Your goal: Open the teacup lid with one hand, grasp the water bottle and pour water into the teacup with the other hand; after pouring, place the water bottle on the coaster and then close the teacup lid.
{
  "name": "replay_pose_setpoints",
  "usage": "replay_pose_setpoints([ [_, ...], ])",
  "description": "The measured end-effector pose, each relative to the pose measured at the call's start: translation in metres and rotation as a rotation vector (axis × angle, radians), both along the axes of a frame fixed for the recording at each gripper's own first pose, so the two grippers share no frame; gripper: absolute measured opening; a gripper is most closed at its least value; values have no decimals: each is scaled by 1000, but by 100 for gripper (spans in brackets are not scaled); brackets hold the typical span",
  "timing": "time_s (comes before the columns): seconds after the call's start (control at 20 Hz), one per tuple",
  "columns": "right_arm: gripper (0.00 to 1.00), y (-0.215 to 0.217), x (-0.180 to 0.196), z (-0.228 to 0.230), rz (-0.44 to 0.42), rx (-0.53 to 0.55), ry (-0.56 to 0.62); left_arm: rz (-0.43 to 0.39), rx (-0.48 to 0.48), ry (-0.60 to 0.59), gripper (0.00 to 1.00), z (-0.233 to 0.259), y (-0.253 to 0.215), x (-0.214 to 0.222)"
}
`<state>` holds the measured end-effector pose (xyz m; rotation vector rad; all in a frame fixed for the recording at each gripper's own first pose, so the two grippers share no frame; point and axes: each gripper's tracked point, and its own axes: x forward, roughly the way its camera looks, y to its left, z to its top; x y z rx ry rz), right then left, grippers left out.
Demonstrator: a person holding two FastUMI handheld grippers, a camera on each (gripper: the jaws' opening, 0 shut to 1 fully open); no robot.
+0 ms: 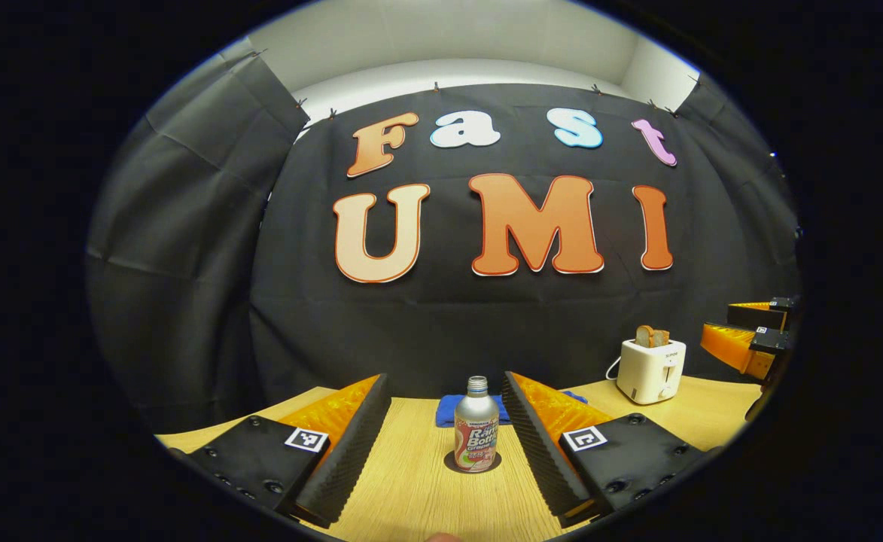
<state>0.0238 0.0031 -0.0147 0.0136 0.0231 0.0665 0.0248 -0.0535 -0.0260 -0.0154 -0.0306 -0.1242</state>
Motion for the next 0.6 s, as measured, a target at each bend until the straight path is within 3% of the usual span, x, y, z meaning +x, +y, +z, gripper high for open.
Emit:
replay_pose_setpoints([
  [0.05,93,2,0,-1,4,2,2,-1,0,1,97,0,-2,0],
  [0.2,92,4,1,-3,14,9,10,2,0,-1,94,2,-3,0],
  [0.6,92,9,1,13,35,44,-9,23,-1,-22,97,13,7,-15],
])
